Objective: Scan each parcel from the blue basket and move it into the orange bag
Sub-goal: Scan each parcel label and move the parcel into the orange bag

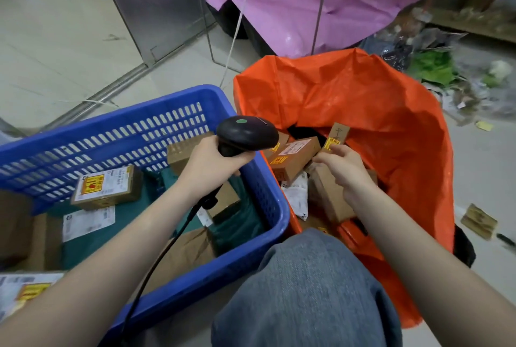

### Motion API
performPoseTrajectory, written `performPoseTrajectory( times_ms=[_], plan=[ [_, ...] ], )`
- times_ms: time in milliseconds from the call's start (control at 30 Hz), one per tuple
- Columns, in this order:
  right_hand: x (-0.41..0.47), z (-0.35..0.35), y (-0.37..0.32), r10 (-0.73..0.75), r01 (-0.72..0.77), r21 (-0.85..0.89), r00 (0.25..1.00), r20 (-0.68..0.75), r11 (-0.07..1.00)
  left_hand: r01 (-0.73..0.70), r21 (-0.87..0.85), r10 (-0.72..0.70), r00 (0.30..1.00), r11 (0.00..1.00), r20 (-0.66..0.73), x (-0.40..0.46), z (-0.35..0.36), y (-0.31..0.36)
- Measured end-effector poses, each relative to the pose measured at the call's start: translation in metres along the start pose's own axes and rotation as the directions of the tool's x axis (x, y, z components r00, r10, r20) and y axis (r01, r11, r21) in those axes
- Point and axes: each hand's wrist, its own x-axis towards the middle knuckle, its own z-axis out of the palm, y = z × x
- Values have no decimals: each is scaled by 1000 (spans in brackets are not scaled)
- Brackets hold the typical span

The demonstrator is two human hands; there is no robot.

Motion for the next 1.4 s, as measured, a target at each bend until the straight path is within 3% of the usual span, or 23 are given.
performPoseTrajectory(
  times_ms=[300, 567, 933, 1067, 1267, 1400],
  plan=[
    [-43, 55, -67, -279, 292, -88, 951, 136, 952, -18, -103, 5, 992, 994, -123, -19, -52, -1],
    [-76, 137, -90, -404, 462, -154, 864, 300, 873, 93, -211, -142, 963, 973, -230, -33, -110, -47],
    [-42, 239, -22, -283, 466, -447, 864, 417, 764, 221, -215, -272, 929, 951, -250, -15, -126, -155],
    [-14, 255, 7, -170, 403, -575, 894, 415, 712, 275, -116, -296, 927, 954, -231, 3, -116, -191],
    [19, 262, 55, -20, 338, -839, 931, 365, 427, 305, -33, -306, 939, 952, -158, 13, -98, -222],
    [30, 262, 79, 88, 258, -888, 946, 312, 382, 350, -55, -354, 924, 935, -146, 13, -96, -243]
  ],
)
